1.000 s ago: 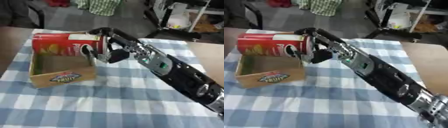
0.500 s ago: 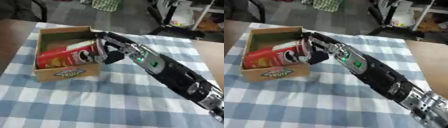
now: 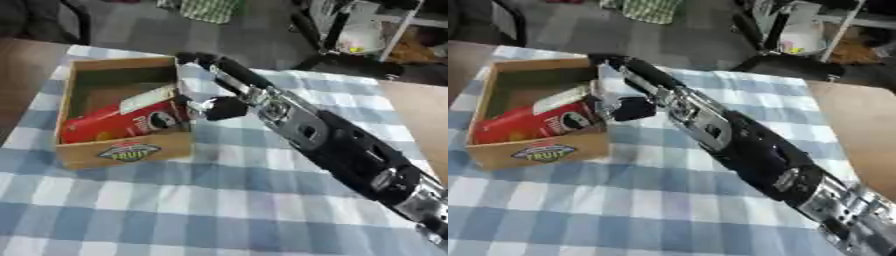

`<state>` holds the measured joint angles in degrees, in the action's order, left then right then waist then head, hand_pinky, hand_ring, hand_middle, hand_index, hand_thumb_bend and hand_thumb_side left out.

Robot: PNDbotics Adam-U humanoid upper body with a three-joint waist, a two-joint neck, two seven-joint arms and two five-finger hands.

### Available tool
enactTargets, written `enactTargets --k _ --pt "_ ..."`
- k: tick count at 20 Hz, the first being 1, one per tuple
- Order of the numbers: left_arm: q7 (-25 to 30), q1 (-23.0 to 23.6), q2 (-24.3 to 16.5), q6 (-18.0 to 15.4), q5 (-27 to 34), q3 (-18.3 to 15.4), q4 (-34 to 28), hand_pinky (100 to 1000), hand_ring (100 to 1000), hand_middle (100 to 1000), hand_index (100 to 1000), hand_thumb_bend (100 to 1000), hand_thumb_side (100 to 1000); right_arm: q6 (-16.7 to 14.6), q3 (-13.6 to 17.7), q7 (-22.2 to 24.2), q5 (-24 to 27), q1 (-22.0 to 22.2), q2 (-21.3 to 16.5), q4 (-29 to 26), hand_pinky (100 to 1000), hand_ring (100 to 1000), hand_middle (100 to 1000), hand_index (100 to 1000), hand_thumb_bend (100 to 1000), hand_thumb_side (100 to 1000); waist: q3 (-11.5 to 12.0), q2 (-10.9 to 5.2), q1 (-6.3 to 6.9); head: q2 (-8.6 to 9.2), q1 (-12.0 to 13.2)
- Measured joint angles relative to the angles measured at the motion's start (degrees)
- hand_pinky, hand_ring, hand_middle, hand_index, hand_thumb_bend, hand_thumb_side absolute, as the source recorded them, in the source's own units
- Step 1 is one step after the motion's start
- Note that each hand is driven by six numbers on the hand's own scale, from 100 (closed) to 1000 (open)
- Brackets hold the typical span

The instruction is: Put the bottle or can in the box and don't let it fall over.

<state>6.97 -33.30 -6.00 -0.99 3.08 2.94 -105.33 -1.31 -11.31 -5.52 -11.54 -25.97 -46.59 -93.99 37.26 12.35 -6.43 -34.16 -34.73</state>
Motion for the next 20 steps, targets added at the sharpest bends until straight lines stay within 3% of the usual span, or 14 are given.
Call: enactTargets --k 3,7,11,15,20 --pt "-0.21 0.55 -0.03 0.06 -0.02 -0.17 0.15 900 712 690 900 306 893 1.80 1.08 -3.33 6.84 1.33 -0.08 -2.43 904 1000 835 975 107 664 -2.30 0.00 0.02 -0.05 1.64" --pt "-0.64 1.94 -0.47 0.19 -0.42 -0.82 1.04 901 711 688 899 306 899 3.90 3.09 -3.53 16.91 4.06 -0.63 -8.53 847 960 791 968 100 647 -6.21 -0.04 0.11 -0.95 5.48" --pt "-1.32 4.24 -1.14 0.23 -1.14 -1.81 2.03 902 711 687 900 307 901 4.82 4.64 -1.17 25.03 7.52 -0.61 -15.89 831 930 771 966 100 607 -10.64 -0.28 1.78 -2.77 10.28" --pt "-2.31 7.32 -2.29 0.23 -1.98 -2.95 2.81 903 710 686 900 308 904 1.82 4.72 3.01 28.39 9.79 2.17 -18.91 821 902 746 953 100 572 -15.28 -2.14 2.49 -5.47 16.18" --pt "-3.84 10.84 -3.74 0.27 -2.90 -4.62 3.65 904 709 685 900 310 907 -4.22 4.35 8.48 28.88 13.67 9.36 -19.28 828 893 735 951 100 565 -21.36 -4.72 2.87 -8.76 22.77"
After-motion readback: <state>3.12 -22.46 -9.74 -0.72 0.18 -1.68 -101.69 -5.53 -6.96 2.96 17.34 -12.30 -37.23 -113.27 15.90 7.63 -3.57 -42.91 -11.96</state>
